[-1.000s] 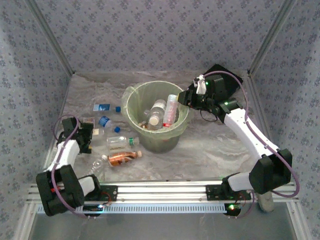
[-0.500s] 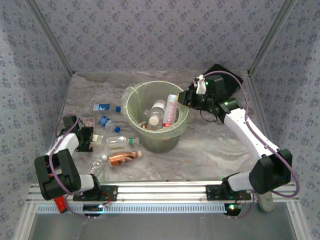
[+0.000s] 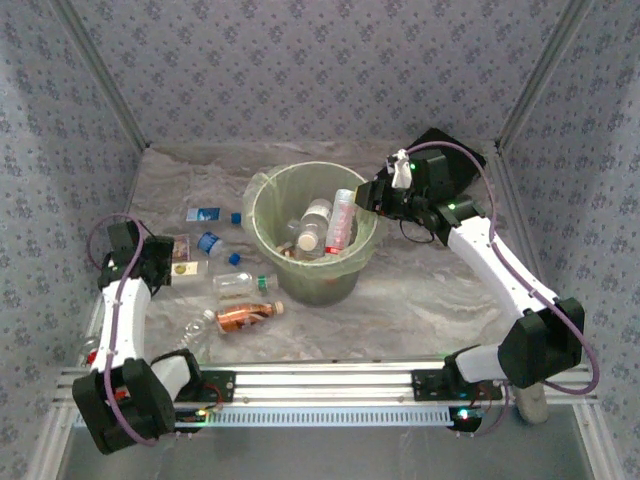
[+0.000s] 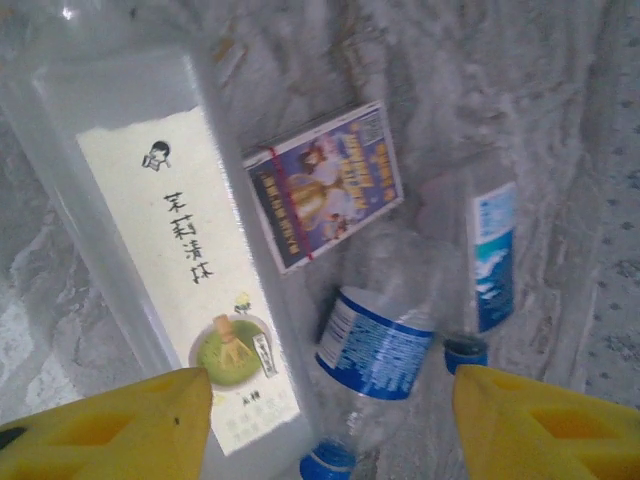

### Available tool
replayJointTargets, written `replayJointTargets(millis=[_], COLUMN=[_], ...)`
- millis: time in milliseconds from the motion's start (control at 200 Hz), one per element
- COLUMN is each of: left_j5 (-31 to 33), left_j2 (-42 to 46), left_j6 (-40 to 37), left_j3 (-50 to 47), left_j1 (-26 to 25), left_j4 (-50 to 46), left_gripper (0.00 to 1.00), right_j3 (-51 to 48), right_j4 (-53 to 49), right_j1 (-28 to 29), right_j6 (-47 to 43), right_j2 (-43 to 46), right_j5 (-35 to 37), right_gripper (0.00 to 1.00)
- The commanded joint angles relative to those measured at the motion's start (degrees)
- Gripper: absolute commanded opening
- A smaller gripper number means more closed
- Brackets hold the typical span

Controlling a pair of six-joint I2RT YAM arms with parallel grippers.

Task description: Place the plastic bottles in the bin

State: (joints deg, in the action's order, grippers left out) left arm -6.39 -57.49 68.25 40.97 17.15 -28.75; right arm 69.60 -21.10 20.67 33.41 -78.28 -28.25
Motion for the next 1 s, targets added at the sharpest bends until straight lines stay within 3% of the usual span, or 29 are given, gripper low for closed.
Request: replayJointTargets(millis=[0, 75, 280, 395, 695, 830, 994], left_j5=[-0.1, -2.1, -5.1, -3.4, -5.6, -4.3, -1.5], left_j2=[0.2, -1.8, -9.0, -13.3, -19.3, -17.1, -11.3], left_j6=[-1.0, -0.6, 1.2, 0.2, 2.1, 2.4, 1.0], left_j3=[0.6, -0.9, -4.0, -3.3, -7.0, -7.3, -5.1], left_j1=[0.0, 0.0, -0.1, -0.1, -0.1, 0.0, -0.1], left_j4=[-3.4, -1.3, 6.6, 7.6, 13.3, 11.6, 6.0], left_gripper=[0.75, 0.84, 0.98, 0.99, 0.81, 0.7, 0.64], right_j3=[1.2, 1.2, 1.4, 1.4, 1.2, 1.3, 1.5], right_j4=[-1.4, -1.4, -1.8, -1.9, -1.9, -1.9, -1.7], right_j1=[1.1, 1.3, 1.5, 1.6, 1.6, 1.5, 1.5], right_j6=[-0.9, -0.9, -1.1, -1.2, -1.3, -1.2, -1.2], right_j2=[-1.2, -1.3, -1.0, -1.0, -0.9, -1.0, -1.2], right_j5=[0.3, 0.3, 0.6, 0.8, 1.2, 1.3, 1.2], right_gripper=[0.46, 0.46, 0.46, 0.46, 0.46, 0.46, 0.46])
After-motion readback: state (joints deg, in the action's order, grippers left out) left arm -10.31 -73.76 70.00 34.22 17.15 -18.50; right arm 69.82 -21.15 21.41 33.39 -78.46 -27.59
